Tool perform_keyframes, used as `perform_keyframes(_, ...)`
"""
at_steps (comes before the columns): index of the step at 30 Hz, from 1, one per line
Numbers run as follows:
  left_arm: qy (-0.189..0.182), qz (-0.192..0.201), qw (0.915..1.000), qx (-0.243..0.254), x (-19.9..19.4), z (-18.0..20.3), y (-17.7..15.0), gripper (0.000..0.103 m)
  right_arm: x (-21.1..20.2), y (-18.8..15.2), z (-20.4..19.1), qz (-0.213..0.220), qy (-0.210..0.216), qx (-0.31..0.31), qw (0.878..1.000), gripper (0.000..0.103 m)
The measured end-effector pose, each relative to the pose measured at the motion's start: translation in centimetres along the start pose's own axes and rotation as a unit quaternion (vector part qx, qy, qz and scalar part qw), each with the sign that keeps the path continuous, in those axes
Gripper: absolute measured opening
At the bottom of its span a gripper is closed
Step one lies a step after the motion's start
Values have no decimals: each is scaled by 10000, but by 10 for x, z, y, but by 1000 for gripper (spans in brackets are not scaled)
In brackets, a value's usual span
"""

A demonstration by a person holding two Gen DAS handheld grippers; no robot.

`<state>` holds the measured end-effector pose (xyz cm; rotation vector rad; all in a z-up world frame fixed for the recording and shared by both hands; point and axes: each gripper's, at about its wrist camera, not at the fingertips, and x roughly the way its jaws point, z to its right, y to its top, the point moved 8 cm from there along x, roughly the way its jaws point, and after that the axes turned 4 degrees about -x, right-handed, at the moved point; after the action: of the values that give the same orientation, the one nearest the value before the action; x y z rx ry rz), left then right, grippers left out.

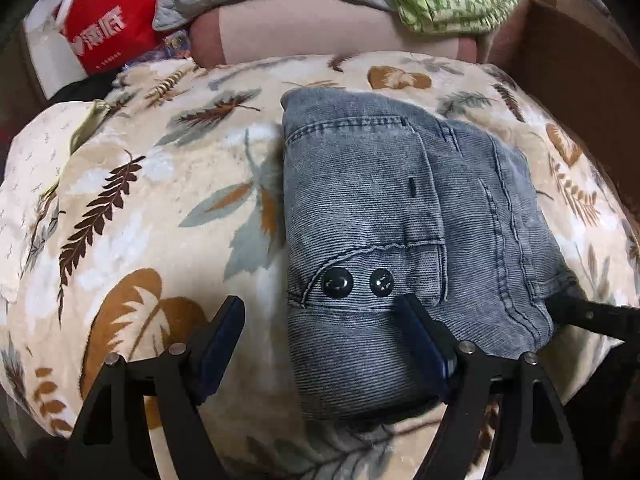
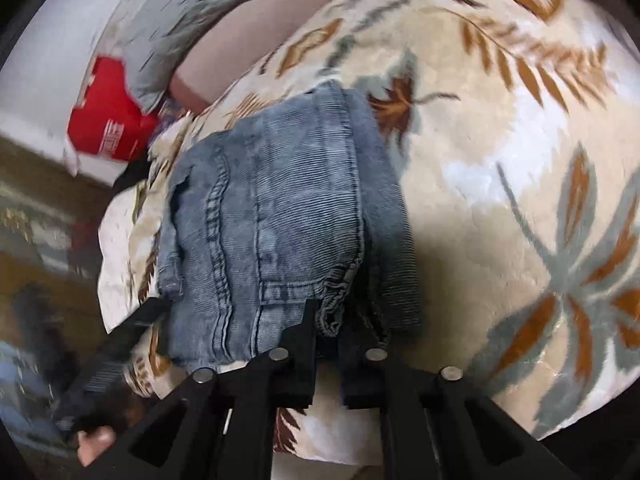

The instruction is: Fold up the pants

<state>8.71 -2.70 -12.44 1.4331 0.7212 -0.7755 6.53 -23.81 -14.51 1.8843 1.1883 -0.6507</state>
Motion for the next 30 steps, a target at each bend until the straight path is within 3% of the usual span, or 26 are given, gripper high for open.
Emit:
perform_keyframes(3,34,-28,10000,12,1,0,-1,80,-3,3,-1,-174,31,-26,9998,12)
perform_keyframes(7,31,-23,10000,85,3,0,0,80,-45,23,-4,544,-169,-57,9984,16)
perform_keyframes(10,9,-16,10000,50,2,-1,2,80,-65,56,-34,886,46,-377,9953,16)
perform_keyframes(12,12,-16,10000,67,2,0,1,80,-51,77,-59,777,369,-526,9949,19)
perform_keyframes(14,-5,-25,10000,39,2,0,0,80,-20,93,-82,332,974,-516,9933,26)
perform_keyframes(17,-34,-27,10000,22,2,0,0,80,24,110,-89,-109,1197,-555,9912,30)
perform_keyframes(18,-40,-33,10000,14,2,0,0,80,41,119,-79,-117,1138,-387,9927,30)
perform_keyframes(19,-76,-39,10000,-1,2,0,1,80,57,124,-56,-149,783,-125,9967,30)
perform_keyframes(20,-85,-53,9999,-7,3,1,1,80,71,123,-36,-249,687,282,9969,28)
perform_keyframes(21,-76,-44,10000,0,3,1,1,80,78,118,-16,-319,892,784,9924,17)
perform_keyframes(22,-83,-34,10000,-1,3,1,1,80,77,115,-12,-257,1020,889,9905,15)
perform_keyframes(26,-158,-49,9999,-40,4,0,0,80,38,102,-36,31,748,187,9970,19)
perform_keyframes(30,-185,-46,9998,-96,5,-1,0,80,7,56,-52,-25,1046,-116,9944,20)
